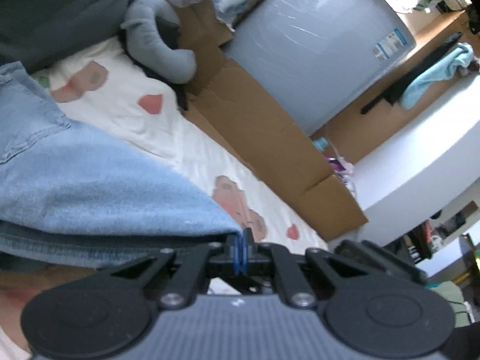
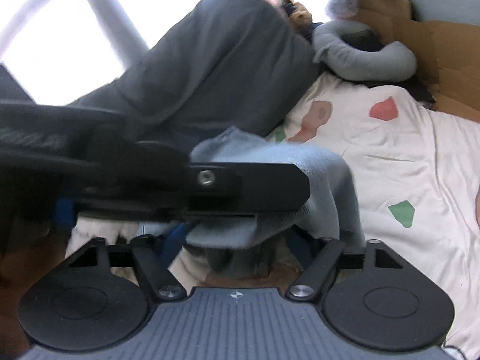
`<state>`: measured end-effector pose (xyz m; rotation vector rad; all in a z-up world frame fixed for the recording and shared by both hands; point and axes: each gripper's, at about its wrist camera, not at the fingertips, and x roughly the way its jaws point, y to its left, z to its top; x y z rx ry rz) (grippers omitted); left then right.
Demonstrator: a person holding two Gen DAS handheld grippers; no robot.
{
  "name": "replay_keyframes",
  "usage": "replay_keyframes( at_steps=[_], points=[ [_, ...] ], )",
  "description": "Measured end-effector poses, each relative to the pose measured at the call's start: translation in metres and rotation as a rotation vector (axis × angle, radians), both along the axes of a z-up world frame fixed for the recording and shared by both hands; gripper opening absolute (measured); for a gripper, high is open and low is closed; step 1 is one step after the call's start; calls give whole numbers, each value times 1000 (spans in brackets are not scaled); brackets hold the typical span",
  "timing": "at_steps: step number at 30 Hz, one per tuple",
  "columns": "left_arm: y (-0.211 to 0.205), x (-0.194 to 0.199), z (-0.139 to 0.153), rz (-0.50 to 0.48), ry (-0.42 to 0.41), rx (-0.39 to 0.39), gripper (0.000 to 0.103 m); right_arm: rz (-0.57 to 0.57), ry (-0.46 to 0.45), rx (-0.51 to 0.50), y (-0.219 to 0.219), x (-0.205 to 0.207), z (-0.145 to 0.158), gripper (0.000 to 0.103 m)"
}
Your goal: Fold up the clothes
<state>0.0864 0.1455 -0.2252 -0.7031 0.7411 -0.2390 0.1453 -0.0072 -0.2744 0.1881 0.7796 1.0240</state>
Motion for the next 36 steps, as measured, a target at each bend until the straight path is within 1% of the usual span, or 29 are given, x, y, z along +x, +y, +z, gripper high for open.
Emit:
replay_keyframes(
  at_steps=[1, 2, 3, 4, 5, 6, 7, 11, 13, 15, 19, 21, 22, 24, 28, 29, 30, 33, 34, 36],
  points=[
    [-2, 2, 1, -5, -6, -8, 2, -7, 4, 1, -2, 2, -1, 65],
    [-4, 4, 1, -11, -10, -16, 2, -17, 10, -4, -4, 4, -3, 54],
    [-5, 6, 1, -16, -13, -23, 2, -29, 31, -3, -6, 8, -6, 41],
    [-7, 7, 1, -21, -13, -22, 2, -40, 51, -2, -8, 12, -10, 32],
    [-10, 9, 0, -27, -13, -20, 2, -51, 72, -1, -11, 15, -13, 11],
    [-11, 10, -1, -30, -11, -19, 2, -60, 87, 1, -14, 18, -16, 2],
    [-13, 11, -3, -33, -9, -19, 2, -66, 99, 2, -18, 21, -18, 2],
    [-12, 14, -8, -46, 20, -27, 5, -43, 80, -33, -29, 21, -26, 1],
    [-8, 10, -8, -33, 23, -16, 13, -42, 80, -50, -35, 19, -29, 1],
    [-2, 4, -8, -8, 32, 2, 34, -48, 84, -63, -43, 21, -30, 1],
    [18, -8, -10, 41, 76, 50, 40, -74, 89, -69, -62, 29, -31, 1],
    [30, -15, -11, 88, 97, 81, 54, -84, 84, -75, -72, 30, -29, 1],
    [37, -19, -11, 120, 105, 102, 56, -89, 85, -77, -77, 30, -30, 1],
    [51, -25, -15, 173, 123, 128, 60, -99, 86, -81, -86, 30, -30, 1],
    [77, -35, -25, 287, 160, 166, 62, -116, 82, -96, -100, 31, -29, 1],
    [84, -37, -29, 316, 169, 173, 64, -121, 81, -102, -104, 31, -29, 1],
    [90, -38, -33, 338, 180, 187, 69, -131, 77, -114, -107, 31, -29, 1],
    [107, -42, -45, 394, 213, 227, 71, -150, 69, -139, -113, 31, -28, 1],
    [114, -43, -50, 414, 225, 235, 71, -155, 68, -145, -116, 32, -28, 1],
    [126, -48, -55, 464, 227, 210, 71, -166, 64, -158, -120, 33, -28, 1]
  ],
)
